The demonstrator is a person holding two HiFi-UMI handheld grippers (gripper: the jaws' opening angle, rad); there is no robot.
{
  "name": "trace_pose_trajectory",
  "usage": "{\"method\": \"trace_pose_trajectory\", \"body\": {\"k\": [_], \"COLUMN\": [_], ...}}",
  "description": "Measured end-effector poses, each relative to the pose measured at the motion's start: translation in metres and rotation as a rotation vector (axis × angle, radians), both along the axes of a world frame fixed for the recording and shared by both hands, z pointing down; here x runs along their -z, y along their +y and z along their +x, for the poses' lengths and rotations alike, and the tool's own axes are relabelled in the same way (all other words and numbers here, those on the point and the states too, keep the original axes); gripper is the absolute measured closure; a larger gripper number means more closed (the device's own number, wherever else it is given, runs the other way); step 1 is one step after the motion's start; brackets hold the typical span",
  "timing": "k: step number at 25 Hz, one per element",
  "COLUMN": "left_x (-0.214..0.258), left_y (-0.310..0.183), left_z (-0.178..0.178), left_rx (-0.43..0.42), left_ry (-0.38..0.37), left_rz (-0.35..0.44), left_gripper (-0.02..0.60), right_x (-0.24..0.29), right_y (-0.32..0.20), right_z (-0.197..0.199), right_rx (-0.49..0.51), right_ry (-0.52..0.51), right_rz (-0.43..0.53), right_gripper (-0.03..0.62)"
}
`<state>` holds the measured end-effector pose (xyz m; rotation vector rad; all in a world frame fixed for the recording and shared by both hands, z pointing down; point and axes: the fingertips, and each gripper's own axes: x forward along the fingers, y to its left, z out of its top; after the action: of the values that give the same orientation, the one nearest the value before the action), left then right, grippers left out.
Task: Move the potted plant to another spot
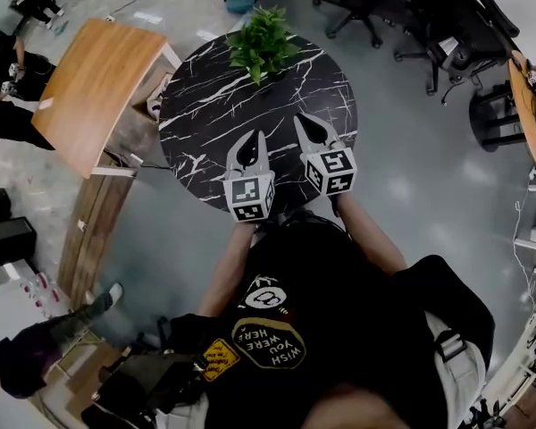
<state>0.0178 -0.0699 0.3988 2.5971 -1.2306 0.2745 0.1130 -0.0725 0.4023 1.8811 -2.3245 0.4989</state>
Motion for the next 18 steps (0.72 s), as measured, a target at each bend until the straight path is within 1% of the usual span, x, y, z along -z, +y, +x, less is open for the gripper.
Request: {"method": "trace_pose_trajectory", "body": {"k": [4,6,13,18], "left_x": [0.021,0.029,0.036,0.036], "left_y": [0.003,0.004,0.008,0.009], "left_z": [0.000,0.000,-0.006,-0.010], "left_rx": [0.011,0.019,0.047,0.059], "left_ry": [0.003,0.005,0.005,0.003], "left_rz": [0.051,0.062,0.078,0.075], "left_gripper": [0.577,0.577,0.577,0.577], "right_x": [0.019,0.025,0.024,0.026], "right_y": [0.008,0.014,0.025,0.027], "right_z": [-0.005,-0.007,-0.004,-0.004], "right_rx": [0.021,0.030,0.028,0.028], "right_ry": [0.002,0.007,0.015,0.011], "right_rz": [0.037,0.046,0.043,0.046], "right_gripper": [0.592,0.592,0.592,0.592]}}
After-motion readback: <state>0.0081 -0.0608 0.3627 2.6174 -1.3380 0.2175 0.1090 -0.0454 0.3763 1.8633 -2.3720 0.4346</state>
